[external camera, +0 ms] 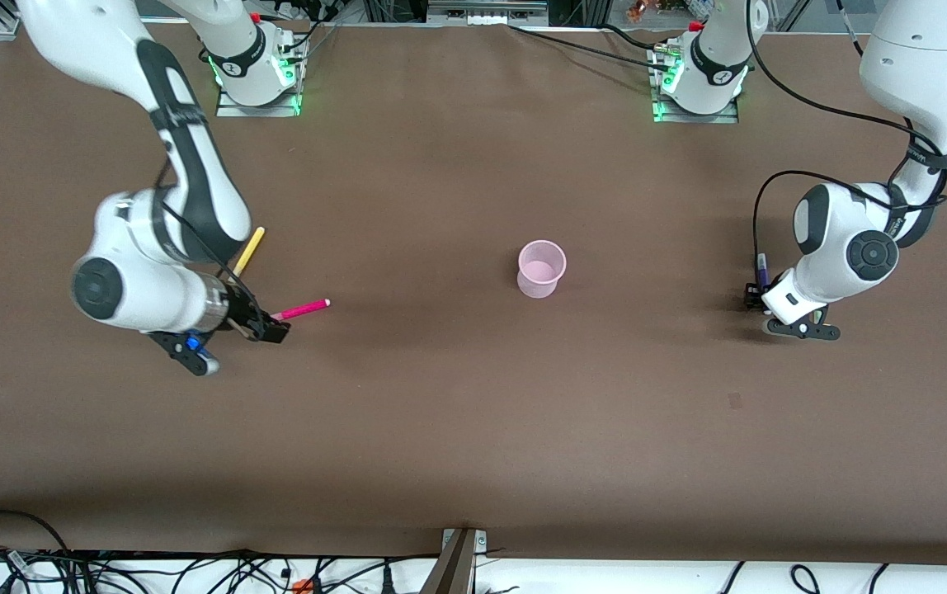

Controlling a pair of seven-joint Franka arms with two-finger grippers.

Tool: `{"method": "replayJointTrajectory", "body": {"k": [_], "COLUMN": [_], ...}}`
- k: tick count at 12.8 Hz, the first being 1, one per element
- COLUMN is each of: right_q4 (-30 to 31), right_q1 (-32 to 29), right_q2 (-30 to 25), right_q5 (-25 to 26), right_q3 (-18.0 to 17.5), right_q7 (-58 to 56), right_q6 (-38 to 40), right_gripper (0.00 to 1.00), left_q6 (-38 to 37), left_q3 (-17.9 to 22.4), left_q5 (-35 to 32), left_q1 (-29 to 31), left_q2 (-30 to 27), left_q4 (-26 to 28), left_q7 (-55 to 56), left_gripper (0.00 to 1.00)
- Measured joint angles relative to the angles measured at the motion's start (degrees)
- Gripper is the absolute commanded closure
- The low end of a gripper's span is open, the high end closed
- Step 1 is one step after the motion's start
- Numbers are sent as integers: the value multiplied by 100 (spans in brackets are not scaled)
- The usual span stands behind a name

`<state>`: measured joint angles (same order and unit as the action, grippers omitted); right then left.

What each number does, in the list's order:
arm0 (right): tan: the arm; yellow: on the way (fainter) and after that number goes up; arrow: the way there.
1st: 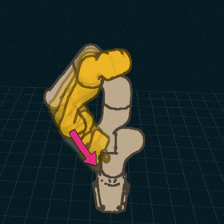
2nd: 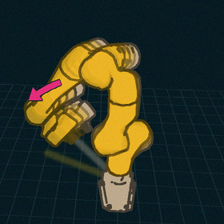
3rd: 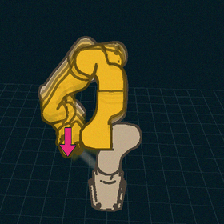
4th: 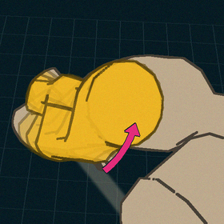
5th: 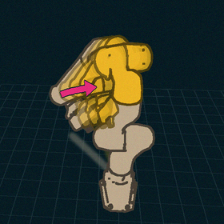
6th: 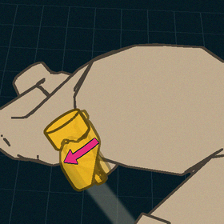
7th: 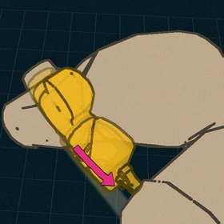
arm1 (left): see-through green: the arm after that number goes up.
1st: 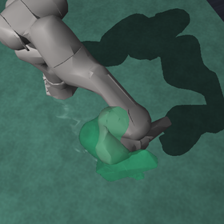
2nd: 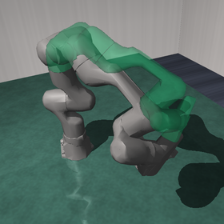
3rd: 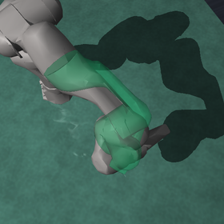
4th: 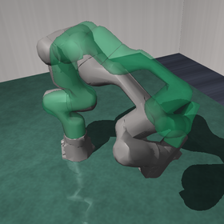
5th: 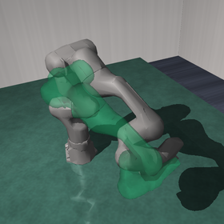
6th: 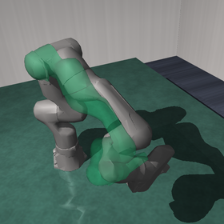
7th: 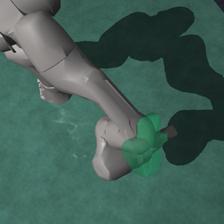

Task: Organize pens into pink holder with both arms
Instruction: 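Carry the blue marker to the cup while the right gripper reaches the pink marker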

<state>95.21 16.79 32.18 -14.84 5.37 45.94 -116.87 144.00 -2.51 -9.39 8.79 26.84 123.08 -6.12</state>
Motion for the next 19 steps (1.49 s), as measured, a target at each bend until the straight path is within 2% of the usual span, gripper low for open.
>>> {"method": "replayJointTrajectory", "body": {"k": [3,6,9,10,12,15,19], "right_q4": [-4,-6,-7,-7,-6,-8,6], "right_q1": [317,410,412,414,412,409,408], "right_q2": [391,722,882,894,893,880,877], "right_q5": [-8,-271,-520,-524,-525,-528,-528], "right_q3": [-8,-7,0,0,5,18,20], "right_q7": [1157,1468,1470,1476,1478,1482,1485], "right_q6": [-362,-701,-760,-748,-608,-352,-293], "right_gripper": [6,9,13,13,13,13,30], "left_q6": [1,-58,-1044,-1370,-1741,-2184,-2473], "left_q3": [5,3,-289,-512,-977,-1393,-2287], "left_q5": [-8,-8,74,359,1369,3320,4811], "left_q1": [5,7,37,101,284,342,320], "left_q2": [3,-9,-151,-235,-394,-430,-268], "left_q4": [-15,-71,-665,-893,-1157,-1432,-1632], "left_q7": [-10,-10,-27,-214,-1199,-3152,-4938], "left_gripper": [100,100,100,100,100,100,100]}}
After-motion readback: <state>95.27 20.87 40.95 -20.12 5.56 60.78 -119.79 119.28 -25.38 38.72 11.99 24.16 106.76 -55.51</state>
